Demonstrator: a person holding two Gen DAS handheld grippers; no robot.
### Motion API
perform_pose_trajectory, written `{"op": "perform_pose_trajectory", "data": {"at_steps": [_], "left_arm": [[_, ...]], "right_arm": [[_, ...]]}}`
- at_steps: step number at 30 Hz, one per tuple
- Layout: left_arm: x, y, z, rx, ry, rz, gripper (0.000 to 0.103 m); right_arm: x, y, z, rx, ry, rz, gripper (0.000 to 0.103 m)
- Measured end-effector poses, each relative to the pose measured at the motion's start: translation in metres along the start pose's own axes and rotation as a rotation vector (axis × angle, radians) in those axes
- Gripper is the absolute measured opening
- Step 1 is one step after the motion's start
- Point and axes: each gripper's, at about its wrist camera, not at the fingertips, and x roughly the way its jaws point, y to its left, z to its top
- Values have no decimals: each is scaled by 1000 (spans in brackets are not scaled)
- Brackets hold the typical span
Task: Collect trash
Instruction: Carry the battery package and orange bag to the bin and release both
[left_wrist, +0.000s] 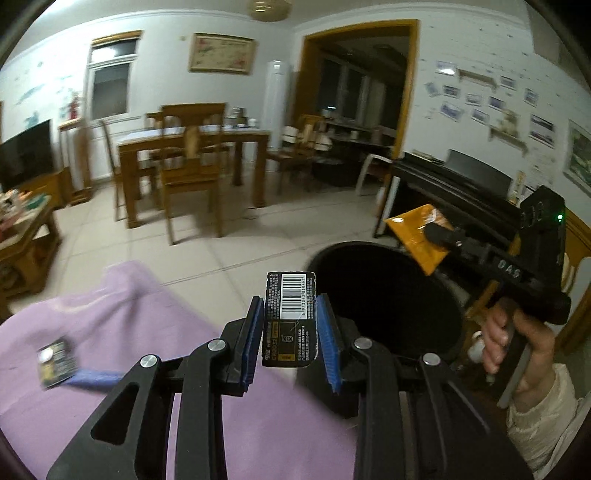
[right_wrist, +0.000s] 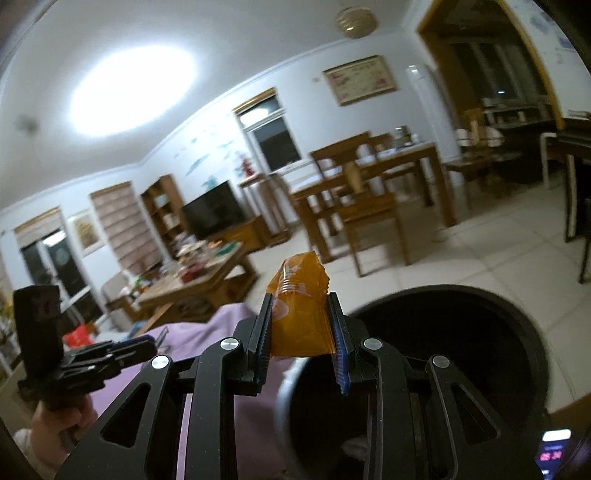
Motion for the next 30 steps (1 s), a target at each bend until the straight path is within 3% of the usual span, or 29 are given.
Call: {"op": "perform_pose_trajectory", "data": {"at_steps": [8, 14, 30], "left_arm": [[55, -59, 6, 68, 38, -111, 29], [68, -72, -2, 80, 69, -129, 29], [83, -86, -5, 101, 106, -132, 30]], "right_arm": [[-26, -60, -11, 35, -11, -100, 28], [-25, -86, -20, 64, 1, -115, 28], [-14, -96, -30, 97, 19, -113, 29]]}}
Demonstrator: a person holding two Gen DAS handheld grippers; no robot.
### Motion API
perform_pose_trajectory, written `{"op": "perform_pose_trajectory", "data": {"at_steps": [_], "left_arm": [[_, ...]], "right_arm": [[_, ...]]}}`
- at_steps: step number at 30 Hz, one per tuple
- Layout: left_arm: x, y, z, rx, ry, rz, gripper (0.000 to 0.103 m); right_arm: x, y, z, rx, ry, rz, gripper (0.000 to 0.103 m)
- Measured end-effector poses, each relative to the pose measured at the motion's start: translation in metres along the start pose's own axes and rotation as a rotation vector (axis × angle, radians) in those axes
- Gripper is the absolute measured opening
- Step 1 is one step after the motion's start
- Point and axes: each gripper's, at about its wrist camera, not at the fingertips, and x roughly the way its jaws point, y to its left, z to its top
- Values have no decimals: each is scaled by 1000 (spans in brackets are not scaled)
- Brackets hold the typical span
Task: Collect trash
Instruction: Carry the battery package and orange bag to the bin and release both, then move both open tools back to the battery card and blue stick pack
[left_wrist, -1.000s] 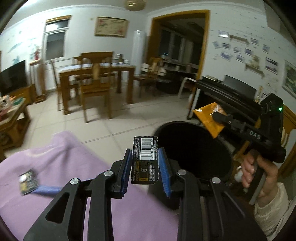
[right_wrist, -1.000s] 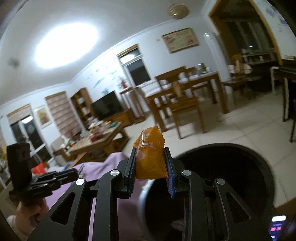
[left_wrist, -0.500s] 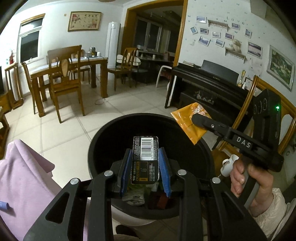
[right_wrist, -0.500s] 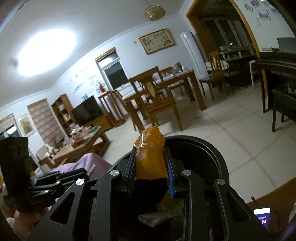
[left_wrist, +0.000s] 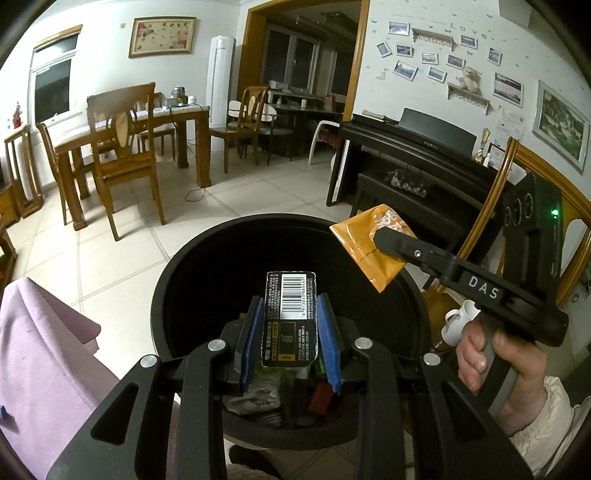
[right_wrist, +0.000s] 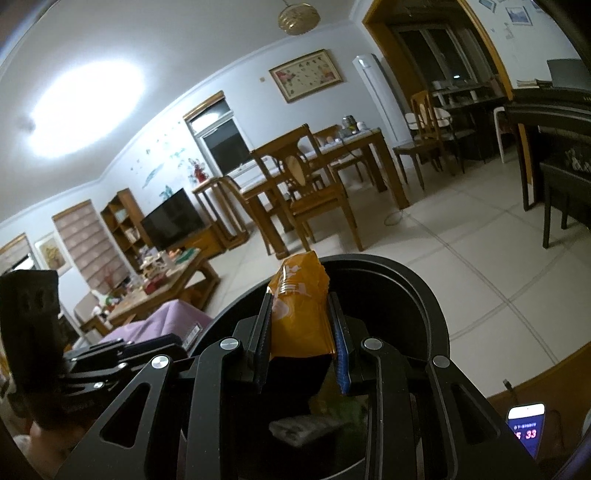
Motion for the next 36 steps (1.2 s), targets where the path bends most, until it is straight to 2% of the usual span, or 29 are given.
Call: {"op": "perform_pose_trajectory", "data": {"at_steps": [2, 4, 5, 6, 8, 10, 18, 20, 25, 30, 33, 36], "left_arm": [[-1, 0, 0, 3, -2, 4, 31], [-3, 3, -1, 0, -6, 7, 35], [-4, 4, -1, -4, -10, 13, 50], [-6, 6, -1, -12, -22, 26, 72], [-13, 7, -3, -18, -59, 55, 90], [-19, 11, -3, -17, -72, 73, 90], [-47, 52, -15, -57, -65, 154, 91], [-59, 71, -23, -83, -65, 198, 91], [-102, 147, -47, -191, -52, 370, 91], [-135, 228, -73, -332, 3, 539, 91], [-138, 266, -84, -386, 60, 580, 91], [-130, 288, -88, -388, 124, 593, 91]], "right_arm": [[2, -3, -2, 8, 1, -1, 35], [2, -5, -6, 22, 0, -4, 48], [2, -6, -6, 28, -4, -7, 52], [0, -7, -11, 30, -5, -9, 58], [-1, -6, -13, 35, -8, -11, 66], [-2, -5, -17, 36, -11, -11, 70], [5, 18, -18, -9, 23, 11, 70], [11, 35, -18, -31, 40, 26, 70], [30, 70, -21, -111, 98, 89, 70], [54, 133, -36, -220, 176, 190, 70], [72, 176, -47, -275, 234, 256, 70], [88, 217, -56, -335, 290, 309, 70]]}}
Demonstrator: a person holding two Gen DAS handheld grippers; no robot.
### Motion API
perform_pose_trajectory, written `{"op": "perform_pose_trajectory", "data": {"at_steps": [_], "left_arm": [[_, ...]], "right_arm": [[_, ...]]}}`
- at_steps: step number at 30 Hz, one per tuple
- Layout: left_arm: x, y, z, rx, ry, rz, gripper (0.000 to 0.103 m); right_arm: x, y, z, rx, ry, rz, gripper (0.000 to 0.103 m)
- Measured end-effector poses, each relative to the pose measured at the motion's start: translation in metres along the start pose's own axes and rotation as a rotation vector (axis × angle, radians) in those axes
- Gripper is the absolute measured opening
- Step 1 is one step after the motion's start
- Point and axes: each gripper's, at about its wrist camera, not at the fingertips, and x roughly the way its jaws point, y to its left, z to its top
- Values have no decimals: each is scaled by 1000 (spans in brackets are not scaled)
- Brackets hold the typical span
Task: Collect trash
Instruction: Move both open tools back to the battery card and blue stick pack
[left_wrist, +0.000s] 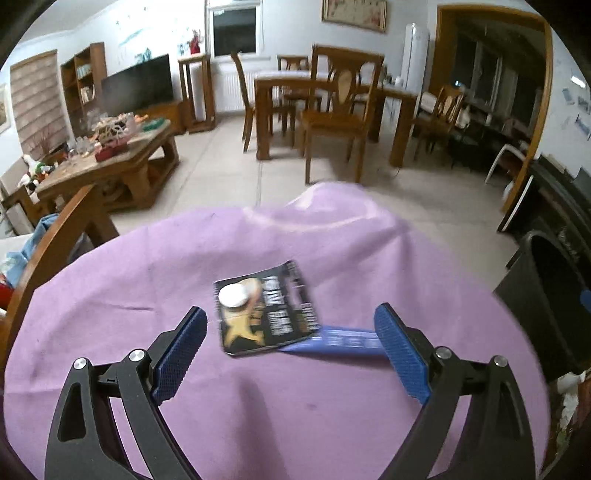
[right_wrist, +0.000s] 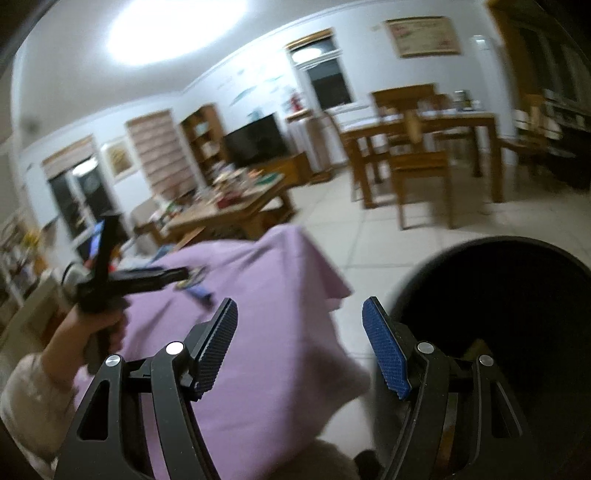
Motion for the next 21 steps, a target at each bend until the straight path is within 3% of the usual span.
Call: {"op": "perform_pose_trajectory", "data": {"at_steps": [7, 10, 12, 20, 21], "left_arm": [[22, 16, 5, -18, 61, -32, 90], [21, 24, 5, -23, 57, -24, 78], [19, 27, 4, -13, 51, -2, 66], [17, 32, 2, -23, 43, -52, 63], [16, 35, 2, -29, 42, -62, 55]], "right_arm": [[58, 58, 17, -128, 139, 98, 70], [83, 80, 25, -175, 187, 120, 70], [100, 85, 28, -206, 219, 133, 70], [179, 127, 40, -349, 352, 123, 63], [190, 133, 39, -365, 368, 112, 62]]}}
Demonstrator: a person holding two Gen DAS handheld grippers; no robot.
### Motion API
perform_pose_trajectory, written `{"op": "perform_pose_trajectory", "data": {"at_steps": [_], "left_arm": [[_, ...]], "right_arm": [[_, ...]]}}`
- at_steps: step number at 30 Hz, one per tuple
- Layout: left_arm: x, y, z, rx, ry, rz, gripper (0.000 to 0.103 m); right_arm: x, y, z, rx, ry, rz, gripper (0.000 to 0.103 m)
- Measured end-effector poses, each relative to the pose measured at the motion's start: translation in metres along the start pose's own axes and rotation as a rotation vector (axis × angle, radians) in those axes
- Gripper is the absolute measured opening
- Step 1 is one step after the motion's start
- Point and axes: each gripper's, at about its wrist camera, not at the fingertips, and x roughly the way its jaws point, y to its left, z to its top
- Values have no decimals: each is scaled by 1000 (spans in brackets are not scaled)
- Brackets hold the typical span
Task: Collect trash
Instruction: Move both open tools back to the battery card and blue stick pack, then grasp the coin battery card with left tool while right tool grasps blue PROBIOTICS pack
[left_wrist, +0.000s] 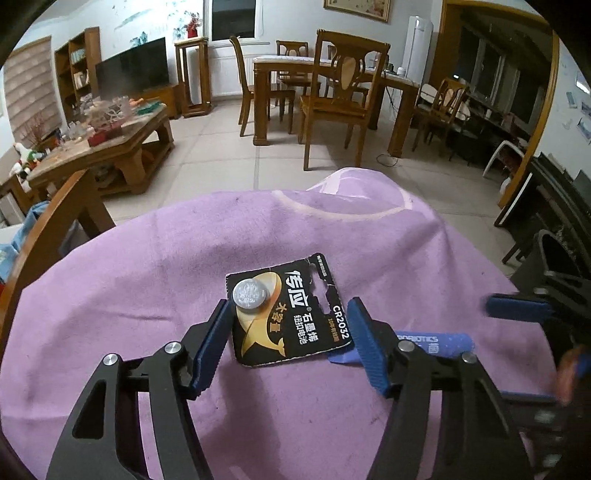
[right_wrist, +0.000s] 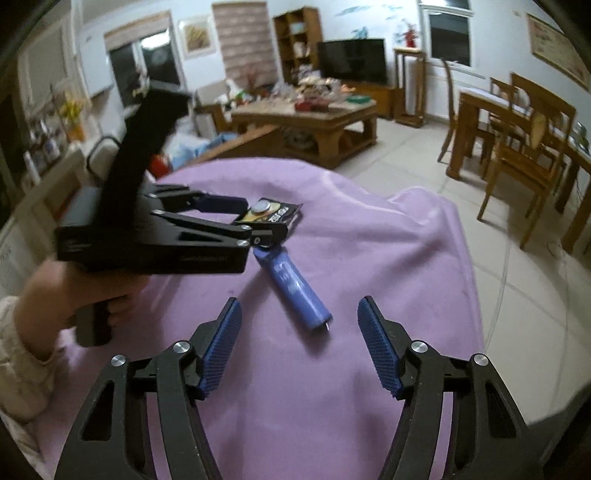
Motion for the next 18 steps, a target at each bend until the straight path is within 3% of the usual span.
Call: {"op": "perform_pose_trajectory", "data": {"at_steps": [2, 3, 5, 7, 8, 15, 16, 18], "left_arm": [[-4, 1, 0, 4, 4, -16, 44], [-5, 2, 0, 9, 3, -5, 43], [-4, 2, -2, 11, 9, 3, 43], [-4, 4, -3, 4, 9, -8, 43], [-5, 2, -2, 2, 11, -8, 43], [-12, 4, -7, 1, 29, -52, 47], [-13, 3, -8, 8, 23, -28, 51], [-15, 4, -10, 12, -6, 36, 91]], "right_arm": [[18, 4, 8, -25, 44, -13, 58], [29, 7, 11, -36, 74, -22, 50], [37, 10, 13, -72, 78, -54, 45], [38, 12, 16, -69, 88, -51, 22], [38, 13, 14, -73, 86, -53, 18], [6, 7, -23, 10, 31, 9, 15], [-3, 6, -30, 33, 14, 32, 15], [-19, 3, -42, 59, -5, 64, 15]]}}
